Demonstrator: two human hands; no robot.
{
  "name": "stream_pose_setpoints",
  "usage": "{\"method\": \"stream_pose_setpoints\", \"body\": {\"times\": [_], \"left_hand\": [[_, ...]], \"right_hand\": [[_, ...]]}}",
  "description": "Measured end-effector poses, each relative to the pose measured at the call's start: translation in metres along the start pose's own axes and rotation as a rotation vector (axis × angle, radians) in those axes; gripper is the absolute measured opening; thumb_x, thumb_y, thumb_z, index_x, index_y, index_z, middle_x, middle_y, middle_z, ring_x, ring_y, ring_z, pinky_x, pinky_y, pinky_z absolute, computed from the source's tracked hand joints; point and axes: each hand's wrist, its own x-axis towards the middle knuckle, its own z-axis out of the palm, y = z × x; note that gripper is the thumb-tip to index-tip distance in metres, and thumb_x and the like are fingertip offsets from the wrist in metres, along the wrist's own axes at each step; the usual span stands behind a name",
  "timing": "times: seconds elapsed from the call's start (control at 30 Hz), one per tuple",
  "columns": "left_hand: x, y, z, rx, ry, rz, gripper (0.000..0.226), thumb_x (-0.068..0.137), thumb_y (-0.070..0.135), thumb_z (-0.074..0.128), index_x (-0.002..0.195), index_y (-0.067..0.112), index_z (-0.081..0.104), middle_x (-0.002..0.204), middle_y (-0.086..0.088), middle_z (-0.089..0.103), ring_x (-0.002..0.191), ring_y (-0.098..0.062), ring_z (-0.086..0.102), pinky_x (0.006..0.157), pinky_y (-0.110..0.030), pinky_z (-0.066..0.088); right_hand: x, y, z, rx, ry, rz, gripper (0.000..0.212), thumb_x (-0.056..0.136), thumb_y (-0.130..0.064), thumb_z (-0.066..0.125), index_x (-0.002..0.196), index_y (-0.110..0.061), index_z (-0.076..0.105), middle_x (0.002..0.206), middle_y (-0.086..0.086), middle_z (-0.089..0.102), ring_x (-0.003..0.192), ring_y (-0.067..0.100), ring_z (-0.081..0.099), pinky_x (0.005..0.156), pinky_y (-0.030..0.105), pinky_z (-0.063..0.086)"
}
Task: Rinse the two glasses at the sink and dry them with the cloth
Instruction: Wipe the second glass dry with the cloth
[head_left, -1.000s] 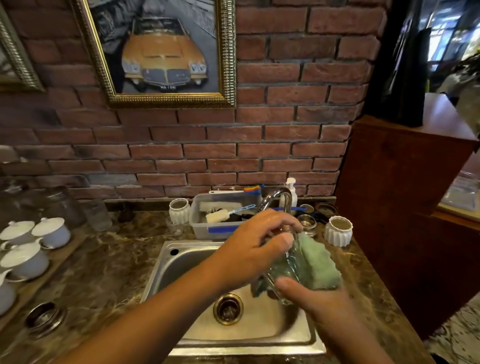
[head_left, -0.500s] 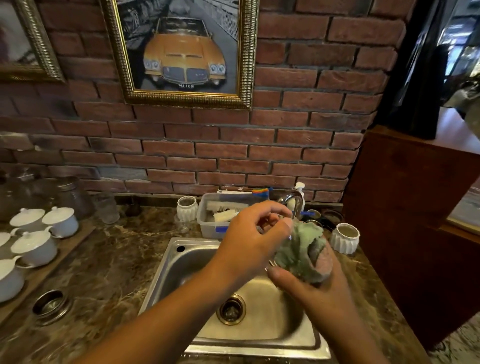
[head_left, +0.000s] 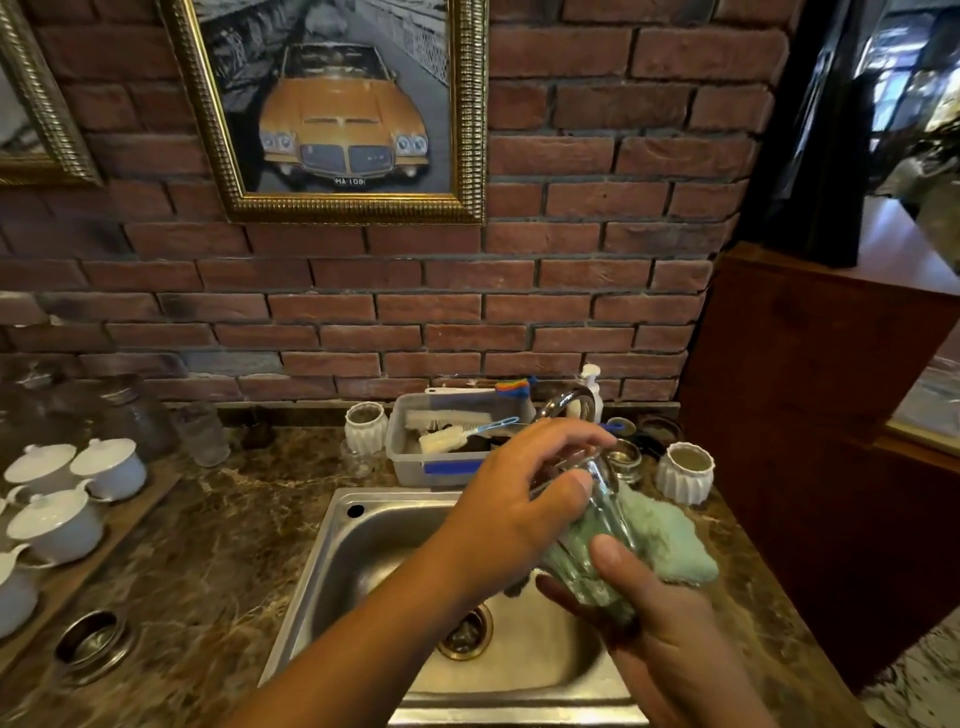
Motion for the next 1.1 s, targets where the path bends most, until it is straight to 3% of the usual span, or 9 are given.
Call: {"method": "stream_pose_setpoints", "body": {"times": [0.1, 0.23, 0.3, 0.43, 0.6, 0.73, 0.9, 0.97, 1.1], "left_hand": [[-0.003, 0.001, 0.011, -0.02, 0.038, -0.145, 0.053, 0.081, 0.056, 0.047, 0.128, 0.038, 0.06, 0.125, 0.011, 0.06, 0.115, -0.005, 0.059, 0.099, -0.037, 0.053], [-0.001, 0.008, 0.013, 0.047, 0.006, -0.276, 0.035, 0.094, 0.052, 0.046, 0.119, 0.034, 0.062, 0.112, 0.009, 0.064, 0.106, -0.008, 0.061, 0.097, -0.041, 0.053], [-0.003, 0.009, 0.013, 0.042, 0.033, -0.27, 0.033, 0.094, 0.054, 0.046, 0.108, 0.032, 0.065, 0.101, 0.008, 0.066, 0.098, -0.006, 0.062, 0.089, -0.037, 0.054], [-0.015, 0.011, 0.018, -0.019, 0.188, -0.149, 0.026, 0.091, 0.048, 0.055, 0.105, 0.031, 0.068, 0.091, 0.011, 0.067, 0.087, 0.001, 0.063, 0.074, -0.023, 0.053], [-0.018, 0.004, 0.01, 0.027, 0.159, 0.127, 0.043, 0.084, 0.046, 0.049, 0.115, 0.023, 0.067, 0.108, 0.0, 0.063, 0.102, -0.019, 0.061, 0.086, -0.04, 0.053], [-0.014, -0.001, 0.008, 0.1, 0.075, 0.181, 0.045, 0.086, 0.042, 0.047, 0.117, 0.016, 0.067, 0.115, 0.0, 0.062, 0.108, -0.021, 0.06, 0.088, -0.05, 0.051], [-0.017, -0.008, 0.002, 0.081, -0.029, 0.126, 0.046, 0.086, 0.046, 0.046, 0.124, 0.026, 0.062, 0.123, 0.004, 0.059, 0.117, -0.017, 0.057, 0.096, -0.043, 0.051], [-0.018, -0.01, 0.003, 0.002, -0.035, 0.016, 0.048, 0.084, 0.05, 0.047, 0.127, 0.035, 0.06, 0.127, 0.008, 0.06, 0.119, -0.014, 0.058, 0.098, -0.043, 0.052], [-0.016, -0.011, 0.009, -0.159, 0.024, -0.184, 0.06, 0.078, 0.061, 0.048, 0.132, 0.038, 0.058, 0.123, 0.011, 0.063, 0.116, -0.012, 0.062, 0.096, -0.042, 0.053]], "right_hand": [[-0.002, -0.002, -0.009, -0.456, 0.14, -0.212, 0.067, 0.05, -0.027, 0.097, 0.111, -0.031, 0.072, 0.111, 0.001, 0.076, 0.105, 0.022, 0.072, 0.09, 0.044, 0.056], [-0.007, -0.007, -0.017, -0.995, 0.083, -0.522, 0.072, 0.068, -0.033, 0.089, 0.13, -0.039, 0.051, 0.122, -0.028, 0.061, 0.117, -0.006, 0.057, 0.094, 0.008, 0.045], [-0.009, -0.005, -0.015, -1.091, 0.047, -0.563, 0.074, 0.07, -0.043, 0.082, 0.134, -0.043, 0.045, 0.126, -0.03, 0.056, 0.12, -0.007, 0.053, 0.094, 0.003, 0.04], [-0.013, -0.01, -0.008, -0.824, 0.004, -0.423, 0.071, 0.068, -0.023, 0.09, 0.129, -0.035, 0.055, 0.121, -0.016, 0.068, 0.113, 0.003, 0.065, 0.088, 0.016, 0.053], [-0.011, -0.004, -0.004, 0.006, -0.048, 0.129, 0.075, 0.032, -0.027, 0.102, 0.103, -0.017, 0.078, 0.112, 0.015, 0.074, 0.1, 0.034, 0.073, 0.072, 0.042, 0.062], [-0.007, 0.002, -0.005, 0.316, -0.017, 0.263, 0.079, 0.02, -0.026, 0.103, 0.093, -0.007, 0.08, 0.108, 0.025, 0.073, 0.09, 0.04, 0.074, 0.066, 0.049, 0.063], [-0.007, 0.005, -0.007, 0.233, 0.018, 0.233, 0.078, 0.021, -0.029, 0.103, 0.093, -0.01, 0.081, 0.107, 0.022, 0.075, 0.09, 0.034, 0.075, 0.069, 0.047, 0.063], [-0.007, 0.003, -0.005, 0.133, 0.041, 0.154, 0.064, 0.043, -0.023, 0.099, 0.101, -0.008, 0.078, 0.107, 0.021, 0.075, 0.093, 0.034, 0.075, 0.067, 0.044, 0.063], [-0.009, -0.005, 0.0, -0.421, 0.155, -0.124, 0.041, 0.063, -0.023, 0.081, 0.103, -0.029, 0.071, 0.102, -0.004, 0.078, 0.093, 0.014, 0.075, 0.082, 0.039, 0.06]]}}
